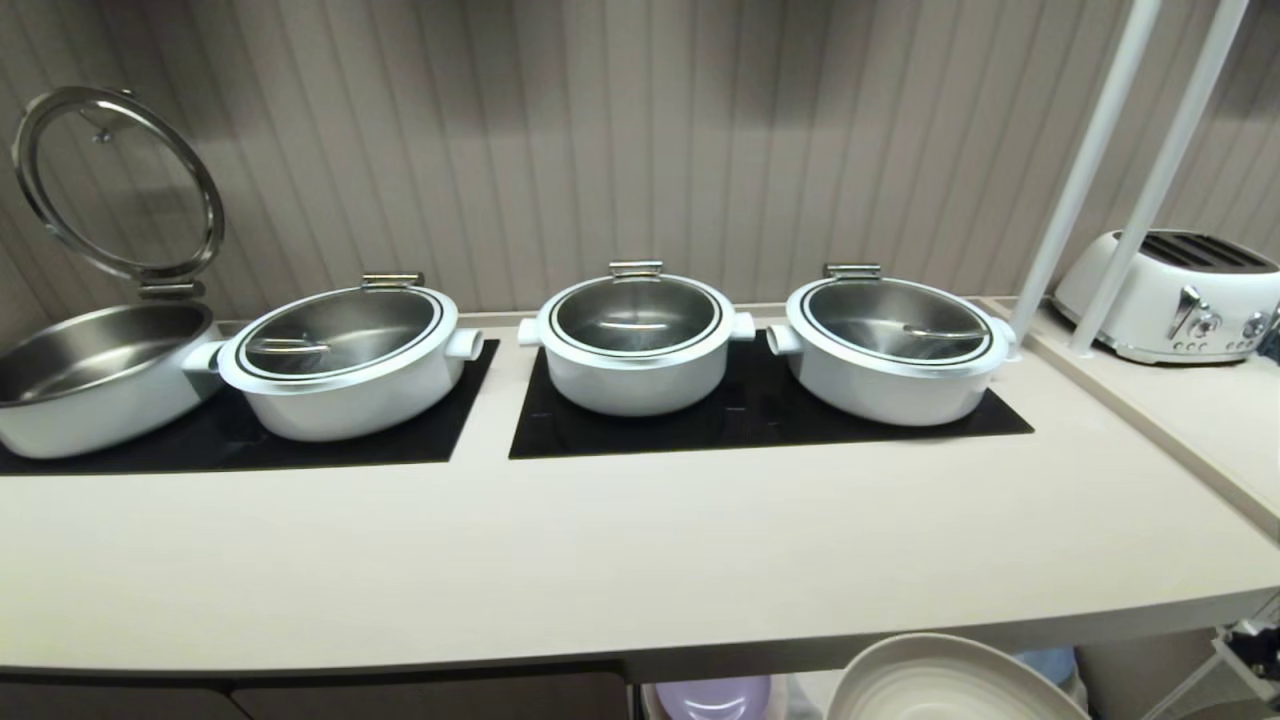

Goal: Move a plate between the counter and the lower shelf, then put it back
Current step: Put the plate

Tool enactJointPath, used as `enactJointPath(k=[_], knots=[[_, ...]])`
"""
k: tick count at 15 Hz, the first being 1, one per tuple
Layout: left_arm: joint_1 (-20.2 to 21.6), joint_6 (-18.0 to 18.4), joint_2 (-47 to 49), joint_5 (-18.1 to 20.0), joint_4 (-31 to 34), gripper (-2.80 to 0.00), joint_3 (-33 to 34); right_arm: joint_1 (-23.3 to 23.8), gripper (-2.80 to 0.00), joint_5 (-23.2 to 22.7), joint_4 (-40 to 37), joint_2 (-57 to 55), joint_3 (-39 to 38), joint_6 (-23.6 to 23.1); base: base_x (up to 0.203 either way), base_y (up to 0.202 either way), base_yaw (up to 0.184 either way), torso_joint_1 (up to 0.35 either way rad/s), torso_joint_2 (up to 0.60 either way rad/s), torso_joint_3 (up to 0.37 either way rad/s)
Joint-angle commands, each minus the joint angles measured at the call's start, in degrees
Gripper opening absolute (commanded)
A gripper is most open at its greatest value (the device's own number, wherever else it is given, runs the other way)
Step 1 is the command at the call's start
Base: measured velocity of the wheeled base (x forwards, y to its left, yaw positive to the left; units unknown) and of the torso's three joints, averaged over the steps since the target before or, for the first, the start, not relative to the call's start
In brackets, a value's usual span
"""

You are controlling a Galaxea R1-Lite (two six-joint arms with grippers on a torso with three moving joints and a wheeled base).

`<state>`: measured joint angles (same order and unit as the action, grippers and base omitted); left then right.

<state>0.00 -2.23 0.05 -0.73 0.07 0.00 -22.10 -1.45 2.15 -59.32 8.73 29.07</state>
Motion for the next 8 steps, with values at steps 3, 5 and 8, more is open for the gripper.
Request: enactJointPath(k=[3, 5, 8], knots=[[0.0, -0.1, 0.0, -0.1, 0.0, -2.8, 0.0, 0.0, -2.8, 0.0, 0.1, -0.1, -0.1, 0.2, 0.0, 0.0, 0.0, 0.0, 0.0, 0.0], [0.0, -0.1, 0.0, -0.1, 0.0, -2.8, 0.0, 0.0, -2.8, 0.0, 0.1, -0.1, -0.1, 0.2, 0.0, 0.0, 0.0, 0.0, 0.0, 0.0], [0.1, 0.0, 0.0, -0.1, 0.0, -2.8, 0.0, 0.0, -2.8, 0.0, 0.1, -0.1, -0.1, 0.1, 0.0, 0.0, 0.0, 0.0, 0.0, 0.0]])
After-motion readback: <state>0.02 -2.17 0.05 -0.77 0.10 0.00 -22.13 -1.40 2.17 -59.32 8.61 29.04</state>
